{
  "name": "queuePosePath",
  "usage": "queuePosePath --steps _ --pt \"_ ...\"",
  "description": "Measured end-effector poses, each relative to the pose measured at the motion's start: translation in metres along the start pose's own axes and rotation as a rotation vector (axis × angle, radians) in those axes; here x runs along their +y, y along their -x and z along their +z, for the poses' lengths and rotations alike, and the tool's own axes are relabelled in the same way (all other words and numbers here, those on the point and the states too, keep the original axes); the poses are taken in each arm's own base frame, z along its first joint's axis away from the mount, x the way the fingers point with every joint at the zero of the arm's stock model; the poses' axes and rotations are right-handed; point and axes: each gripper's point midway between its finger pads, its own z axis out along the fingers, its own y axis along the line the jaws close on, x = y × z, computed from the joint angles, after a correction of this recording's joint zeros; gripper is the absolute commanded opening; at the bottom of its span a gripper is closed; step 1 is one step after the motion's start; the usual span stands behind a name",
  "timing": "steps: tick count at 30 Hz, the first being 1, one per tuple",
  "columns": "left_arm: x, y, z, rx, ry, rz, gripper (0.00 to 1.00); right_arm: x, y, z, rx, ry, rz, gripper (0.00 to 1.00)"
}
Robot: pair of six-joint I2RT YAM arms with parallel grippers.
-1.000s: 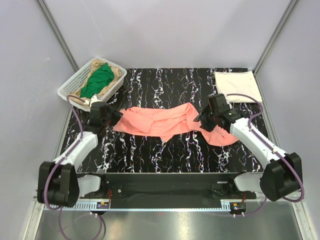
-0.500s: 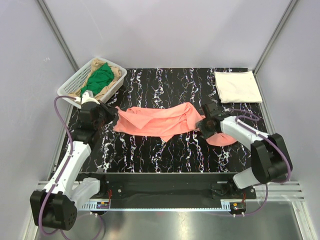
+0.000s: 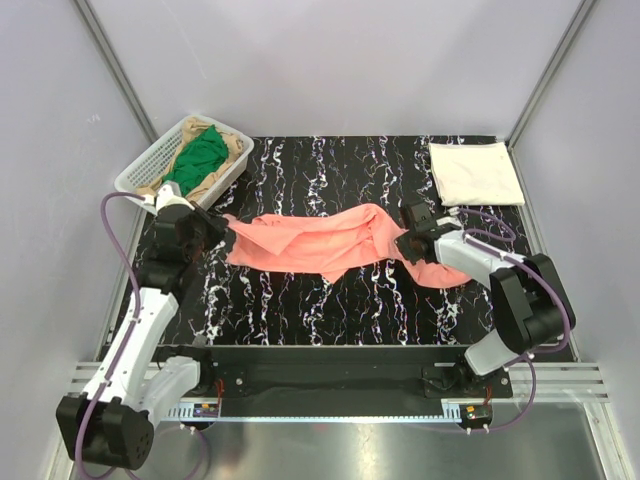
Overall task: Fold and stack the t-shirts
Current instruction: Flatten the tshirt out
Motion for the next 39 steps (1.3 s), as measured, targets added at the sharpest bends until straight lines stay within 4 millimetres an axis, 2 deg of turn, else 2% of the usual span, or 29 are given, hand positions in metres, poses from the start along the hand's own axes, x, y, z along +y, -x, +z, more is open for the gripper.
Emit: queuePosePath --steps 2,4,7,9,11,13,16,18,19,22,25,29,32,33,36,39 --pt "0.000 0.011 -0.007 -0.030 0.023 0.012 0.00 0.001 0.007 -0.004 -0.031 0.010 -0.018 0.00" --pt "-0.002 0.029 -0.015 -0.077 0.039 0.022 0.00 0.003 0.019 -0.018 -0.070 0.031 -0.037 0.00" --pt "-0.008 0.059 -0.031 -0.165 0.046 0.030 0.00 0.007 0.043 -0.054 -0.141 0.085 -0.051 0.00" --pt "-0.012 0.070 -0.040 -0.201 0.038 0.030 0.00 0.012 0.059 -0.082 -0.186 0.146 -0.054 0.01" --pt "-0.012 0.071 -0.045 -0.210 0.032 0.029 0.00 0.016 0.063 -0.096 -0.191 0.187 -0.077 0.16" --pt "-0.011 0.069 -0.047 -0.205 0.031 0.029 0.00 0.020 0.054 -0.096 -0.140 0.205 -0.111 0.35" --pt "-0.001 0.058 -0.046 -0.182 0.049 0.035 0.00 0.020 0.022 -0.074 -0.022 0.209 -0.174 0.45" --pt "0.005 0.051 -0.046 -0.169 0.059 0.041 0.00 0.010 -0.004 -0.060 0.043 0.198 -0.216 0.52" --pt "0.006 0.048 -0.047 -0.163 0.058 0.043 0.00 0.005 -0.019 -0.054 0.077 0.195 -0.238 0.59" --pt "0.008 0.044 -0.047 -0.153 0.054 0.045 0.00 -0.001 -0.047 -0.042 0.145 0.181 -0.265 0.61" --pt "0.010 0.039 -0.045 -0.137 0.055 0.045 0.00 0.005 -0.057 -0.031 0.156 0.194 -0.215 0.62" --pt "0.012 0.033 -0.042 -0.114 0.053 0.046 0.00 0.010 -0.061 -0.020 0.152 0.213 -0.140 0.59" --pt "0.012 0.031 -0.039 -0.104 0.051 0.047 0.00 0.011 -0.065 -0.007 0.154 0.203 -0.108 0.46" --pt "0.012 0.030 -0.038 -0.100 0.054 0.047 0.00 0.010 -0.066 -0.003 0.151 0.195 -0.100 0.31" --pt "0.014 0.029 -0.035 -0.092 0.063 0.049 0.00 0.010 -0.063 0.001 0.131 0.187 -0.090 0.00" --pt "0.016 0.029 -0.035 -0.096 0.073 0.055 0.00 0.014 -0.052 -0.004 0.090 0.202 -0.077 0.00"
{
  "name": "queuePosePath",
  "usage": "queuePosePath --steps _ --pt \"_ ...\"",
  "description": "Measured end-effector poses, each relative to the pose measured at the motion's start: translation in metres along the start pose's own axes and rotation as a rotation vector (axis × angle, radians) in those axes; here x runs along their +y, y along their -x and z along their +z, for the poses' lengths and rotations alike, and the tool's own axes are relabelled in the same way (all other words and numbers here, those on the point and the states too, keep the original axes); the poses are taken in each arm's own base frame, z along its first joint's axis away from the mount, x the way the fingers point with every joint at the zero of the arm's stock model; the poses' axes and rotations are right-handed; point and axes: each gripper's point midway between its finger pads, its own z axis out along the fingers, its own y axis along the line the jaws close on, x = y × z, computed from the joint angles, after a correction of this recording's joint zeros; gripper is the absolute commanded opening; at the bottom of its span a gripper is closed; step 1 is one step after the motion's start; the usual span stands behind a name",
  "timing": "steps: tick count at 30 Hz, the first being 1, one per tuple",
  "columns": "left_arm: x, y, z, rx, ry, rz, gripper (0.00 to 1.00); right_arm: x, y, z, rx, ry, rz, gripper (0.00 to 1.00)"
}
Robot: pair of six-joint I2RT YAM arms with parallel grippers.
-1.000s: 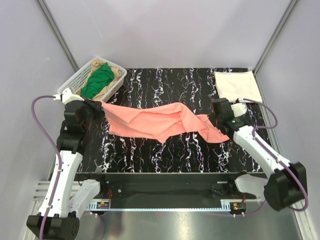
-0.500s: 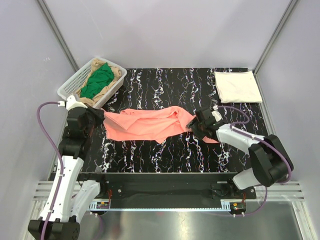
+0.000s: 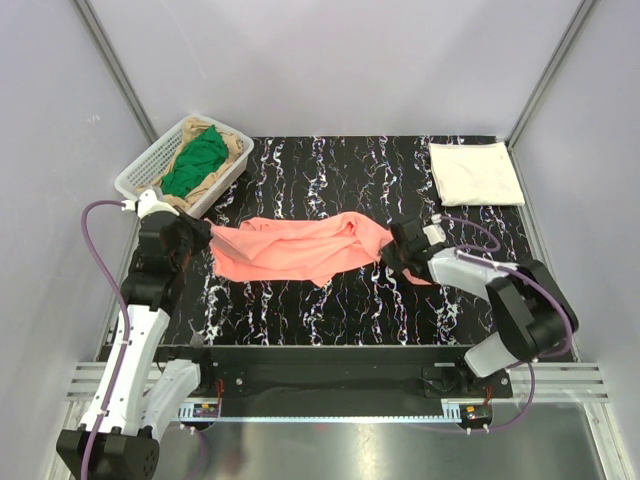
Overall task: Fold and stack the t-shirts
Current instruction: Flatten the tshirt out
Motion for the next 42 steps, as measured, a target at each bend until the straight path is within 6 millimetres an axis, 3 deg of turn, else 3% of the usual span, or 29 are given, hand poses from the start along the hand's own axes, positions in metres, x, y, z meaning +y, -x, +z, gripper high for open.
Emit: queuePosePath --steps 4,9,13,16,20,22,24,28,31,34,36,38,42 --pt "0.011 0.008 0.000 -0.044 0.057 0.022 0.00 0.001 0.033 -0.033 -0.079 0.002 0.003 0.00" --pt "0.026 0.018 -0.004 -0.087 0.137 0.047 0.00 0.009 0.087 -0.100 -0.215 0.049 -0.014 0.00" --pt "0.028 0.027 -0.008 -0.108 0.160 0.058 0.00 0.010 0.108 -0.130 -0.262 0.048 -0.089 0.00" --pt "0.033 0.031 -0.009 -0.123 0.181 0.066 0.00 -0.004 0.112 -0.121 -0.255 -0.030 -0.159 0.00" --pt "0.043 0.032 -0.005 -0.115 0.217 0.082 0.00 -0.041 0.107 -0.093 -0.164 -0.190 -0.236 0.00" --pt "0.049 0.030 -0.005 -0.101 0.236 0.094 0.00 -0.049 0.102 -0.093 -0.125 -0.213 -0.272 0.00" --pt "0.054 0.028 -0.006 -0.086 0.253 0.102 0.00 -0.045 0.100 -0.100 -0.094 -0.209 -0.297 0.00" --pt "0.062 0.019 -0.010 -0.050 0.274 0.097 0.00 -0.018 0.100 -0.118 -0.025 -0.132 -0.338 0.00" --pt "0.075 -0.008 -0.010 -0.006 0.273 0.074 0.00 -0.022 0.078 -0.115 0.077 -0.094 -0.352 0.00" --pt "0.102 -0.051 -0.009 0.098 0.328 0.072 0.00 -0.065 0.042 -0.099 0.218 -0.165 -0.342 0.00" --pt "0.116 -0.066 -0.010 0.148 0.379 0.079 0.00 -0.090 0.028 -0.093 0.281 -0.237 -0.333 0.00" --pt "0.125 -0.064 -0.014 0.137 0.425 0.090 0.00 -0.098 0.022 -0.088 0.316 -0.271 -0.329 0.00" --pt "0.135 -0.038 -0.020 0.028 0.513 0.113 0.00 -0.089 0.024 -0.085 0.316 -0.261 -0.323 0.00"
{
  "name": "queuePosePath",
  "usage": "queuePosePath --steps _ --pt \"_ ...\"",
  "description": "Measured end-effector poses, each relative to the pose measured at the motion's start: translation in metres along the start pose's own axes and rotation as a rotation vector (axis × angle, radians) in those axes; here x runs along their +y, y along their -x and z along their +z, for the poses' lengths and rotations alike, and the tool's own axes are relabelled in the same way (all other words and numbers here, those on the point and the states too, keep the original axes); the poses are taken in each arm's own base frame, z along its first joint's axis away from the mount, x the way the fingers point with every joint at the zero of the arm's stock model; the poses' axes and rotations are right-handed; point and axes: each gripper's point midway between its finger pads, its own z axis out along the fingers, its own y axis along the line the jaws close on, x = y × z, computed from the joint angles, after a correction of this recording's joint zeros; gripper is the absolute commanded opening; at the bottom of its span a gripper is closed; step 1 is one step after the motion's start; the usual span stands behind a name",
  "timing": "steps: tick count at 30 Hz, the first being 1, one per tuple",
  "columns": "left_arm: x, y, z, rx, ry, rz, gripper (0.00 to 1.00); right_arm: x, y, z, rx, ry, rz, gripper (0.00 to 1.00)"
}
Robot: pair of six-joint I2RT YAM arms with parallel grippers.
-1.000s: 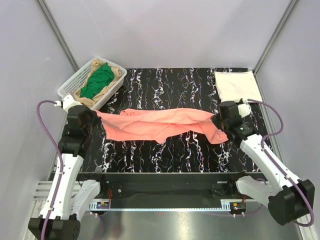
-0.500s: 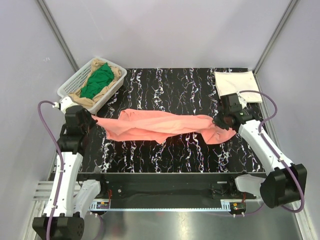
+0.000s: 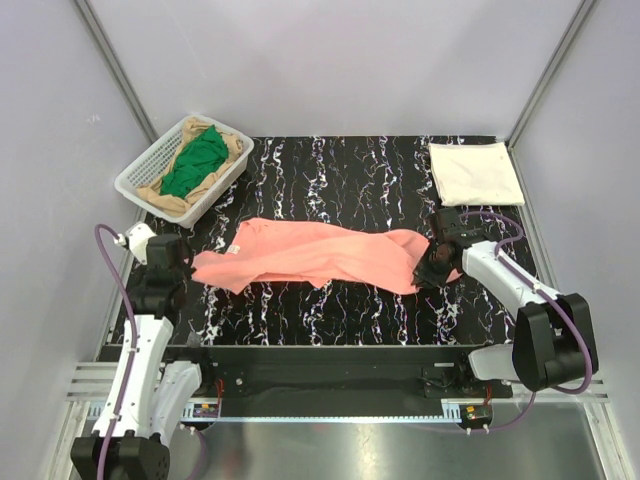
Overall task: Fold and stack the t-shirts
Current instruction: Flatten the tshirt out
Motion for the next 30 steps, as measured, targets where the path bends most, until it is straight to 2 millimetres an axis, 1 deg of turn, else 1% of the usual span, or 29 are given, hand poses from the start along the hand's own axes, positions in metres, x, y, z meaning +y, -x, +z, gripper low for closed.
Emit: queuePosePath --steps 3,6,8,11,13,14,16,18,20,21,22,24,26,28,30 --pt "0.013 0.020 -0.001 -0.076 0.089 0.005 0.00 0.008 0.002 -0.002 0.001 0.027 0.013 0.00" --pt "0.020 0.040 -0.003 -0.131 0.157 0.014 0.00 0.008 0.000 -0.006 0.008 0.030 0.029 0.00" --pt "0.021 0.049 -0.005 -0.155 0.180 0.013 0.00 0.010 -0.002 -0.013 0.002 0.049 0.037 0.00" --pt "0.021 0.060 -0.009 -0.183 0.188 -0.001 0.00 0.016 0.001 -0.035 -0.048 0.112 0.049 0.00" --pt "0.019 0.064 -0.011 -0.193 0.185 -0.010 0.00 0.019 0.003 -0.048 -0.082 0.151 0.057 0.00" --pt "0.018 0.065 -0.011 -0.193 0.179 -0.015 0.00 0.020 0.003 -0.051 -0.092 0.167 0.059 0.00" --pt "0.014 0.062 -0.011 -0.181 0.160 -0.024 0.00 0.020 -0.001 -0.046 -0.091 0.189 0.063 0.07" --pt "0.008 0.058 -0.009 -0.171 0.118 -0.028 0.00 0.013 -0.011 -0.033 -0.061 0.188 0.065 0.20" --pt "0.005 0.050 -0.007 -0.159 0.083 -0.022 0.00 0.003 -0.022 -0.021 -0.021 0.162 0.053 0.30" --pt "0.005 0.045 -0.006 -0.150 0.072 -0.015 0.00 0.000 -0.024 -0.019 -0.012 0.149 0.041 0.45" --pt "0.005 0.042 -0.005 -0.142 0.064 -0.007 0.00 0.001 -0.022 -0.019 -0.017 0.150 0.022 0.51" --pt "0.001 0.039 -0.004 -0.132 0.040 0.000 0.00 0.008 -0.013 -0.022 -0.039 0.159 -0.015 0.57" --pt "-0.006 0.039 -0.003 -0.130 0.007 -0.004 0.00 0.022 0.003 -0.028 -0.076 0.181 -0.059 0.61" --pt "-0.012 0.039 -0.002 -0.125 -0.021 -0.008 0.00 0.042 0.024 -0.031 -0.108 0.207 -0.115 0.63" --pt "-0.018 0.037 0.000 -0.115 -0.048 -0.009 0.00 0.059 0.041 -0.027 -0.125 0.223 -0.175 0.64"
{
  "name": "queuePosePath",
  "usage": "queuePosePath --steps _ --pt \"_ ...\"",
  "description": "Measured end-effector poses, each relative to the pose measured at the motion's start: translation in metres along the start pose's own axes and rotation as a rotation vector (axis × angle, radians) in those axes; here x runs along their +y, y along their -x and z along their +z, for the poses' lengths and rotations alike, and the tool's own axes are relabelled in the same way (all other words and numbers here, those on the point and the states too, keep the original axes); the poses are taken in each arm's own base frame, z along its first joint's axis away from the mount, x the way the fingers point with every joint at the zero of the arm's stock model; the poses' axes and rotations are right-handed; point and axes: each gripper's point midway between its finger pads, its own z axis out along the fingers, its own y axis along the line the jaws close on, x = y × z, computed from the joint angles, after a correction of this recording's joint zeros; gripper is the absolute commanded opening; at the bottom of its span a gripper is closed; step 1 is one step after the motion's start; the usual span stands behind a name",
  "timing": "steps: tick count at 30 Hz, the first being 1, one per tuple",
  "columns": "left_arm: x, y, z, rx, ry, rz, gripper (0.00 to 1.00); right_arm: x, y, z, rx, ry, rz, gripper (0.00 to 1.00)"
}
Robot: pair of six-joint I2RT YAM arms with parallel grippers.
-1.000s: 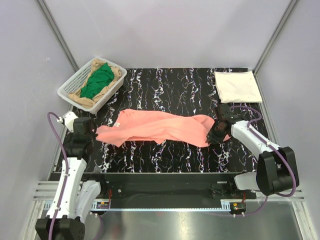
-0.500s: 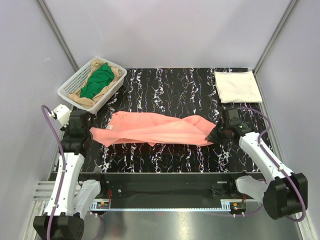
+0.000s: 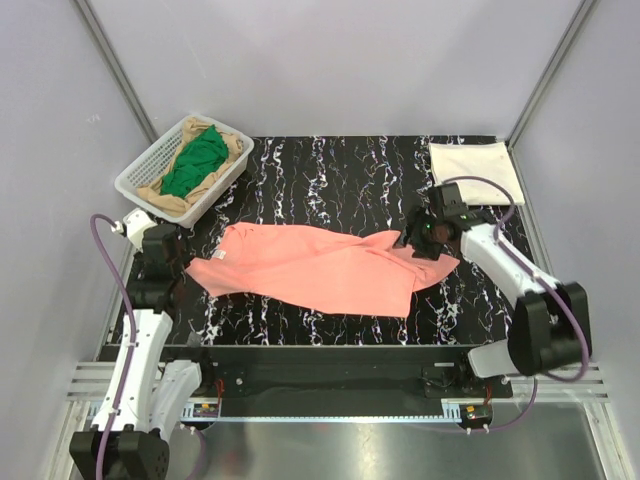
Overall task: Fold and stack the t-shirts
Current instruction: Flatten the tshirt out
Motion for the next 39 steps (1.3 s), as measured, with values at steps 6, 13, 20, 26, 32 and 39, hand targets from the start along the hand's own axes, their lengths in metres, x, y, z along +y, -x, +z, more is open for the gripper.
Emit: queuePosePath --steps 6,13,20,26,32,39 --pt "-0.013 -0.005 0.007 0.027 -0.052 -0.001 0.00 -0.008 0.005 0.050 0.107 -0.059 -0.114 0.53" --pt "-0.027 -0.009 0.014 0.055 -0.098 -0.002 0.00 -0.012 -0.014 0.057 0.178 -0.033 -0.129 0.63" --pt "-0.038 -0.013 0.016 0.081 -0.139 0.003 0.00 -0.013 -0.018 0.071 0.201 -0.014 -0.192 0.54" --pt "-0.042 -0.007 0.016 0.072 -0.146 0.010 0.00 -0.016 -0.020 0.083 0.222 -0.020 -0.208 0.44" --pt "-0.050 -0.001 0.019 0.055 -0.162 0.045 0.00 0.003 -0.018 0.062 0.215 0.069 -0.265 0.66" --pt "-0.063 0.004 0.030 0.076 -0.164 0.075 0.00 0.005 -0.017 0.046 0.196 0.041 -0.347 0.67"
